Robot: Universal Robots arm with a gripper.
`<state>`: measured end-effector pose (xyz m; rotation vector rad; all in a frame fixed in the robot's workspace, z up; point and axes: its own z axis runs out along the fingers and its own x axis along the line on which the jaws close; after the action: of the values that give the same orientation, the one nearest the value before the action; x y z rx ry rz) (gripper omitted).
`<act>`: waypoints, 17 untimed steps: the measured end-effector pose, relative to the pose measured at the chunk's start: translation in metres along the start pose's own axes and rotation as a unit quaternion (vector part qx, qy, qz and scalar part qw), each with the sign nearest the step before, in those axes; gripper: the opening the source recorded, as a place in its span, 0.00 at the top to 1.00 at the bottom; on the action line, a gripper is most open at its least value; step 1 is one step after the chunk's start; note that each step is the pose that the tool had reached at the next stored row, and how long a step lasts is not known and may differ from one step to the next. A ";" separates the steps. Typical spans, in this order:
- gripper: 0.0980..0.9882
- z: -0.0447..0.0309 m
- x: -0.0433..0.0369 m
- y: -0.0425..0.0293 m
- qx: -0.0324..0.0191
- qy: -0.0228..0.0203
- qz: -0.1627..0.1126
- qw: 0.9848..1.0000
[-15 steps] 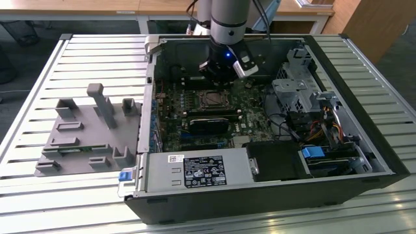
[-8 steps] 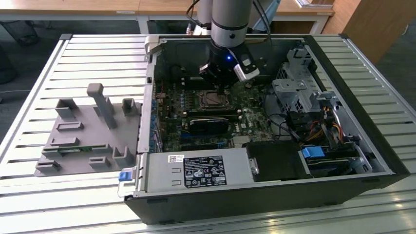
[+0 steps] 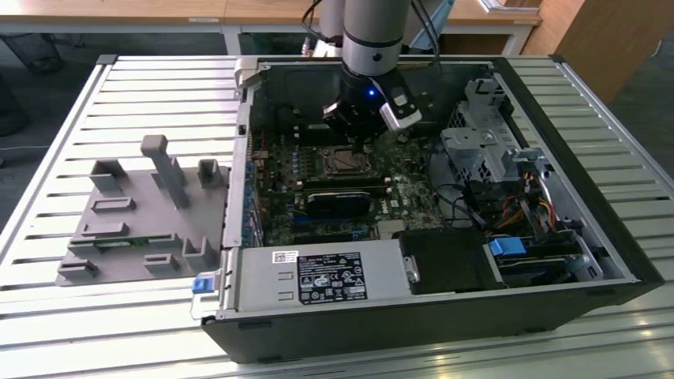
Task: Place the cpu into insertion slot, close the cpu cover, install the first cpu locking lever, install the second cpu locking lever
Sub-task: 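Install the second cpu locking lever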
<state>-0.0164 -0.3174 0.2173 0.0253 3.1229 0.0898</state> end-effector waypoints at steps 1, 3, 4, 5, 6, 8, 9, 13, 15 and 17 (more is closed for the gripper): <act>0.98 -0.0027 -0.0001 0.0001 0.000 0.000 0.000 1.000; 0.98 -0.0083 -0.0002 0.0005 0.000 0.000 0.000 1.000; 0.98 -0.0100 -0.0002 0.0005 0.000 0.000 0.000 1.000; 0.98 -0.0106 -0.0002 0.0004 0.000 0.000 0.000 1.000; 0.98 -0.0107 -0.0003 -0.0002 0.000 0.000 0.000 1.000; 0.98 -0.0109 -0.0003 -0.0022 0.000 0.000 0.000 1.000; 0.98 -0.0110 -0.0003 -0.0036 0.000 0.000 0.000 1.000; 0.98 -0.0115 -0.0004 -0.0127 0.000 0.000 0.000 1.000; 0.98 -0.0117 -0.0005 -0.0172 0.000 0.000 0.000 1.000; 0.98 -0.0119 -0.0006 -0.0204 0.000 0.001 0.000 1.000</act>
<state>-0.0164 -0.3384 0.2280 0.0253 3.1246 0.0896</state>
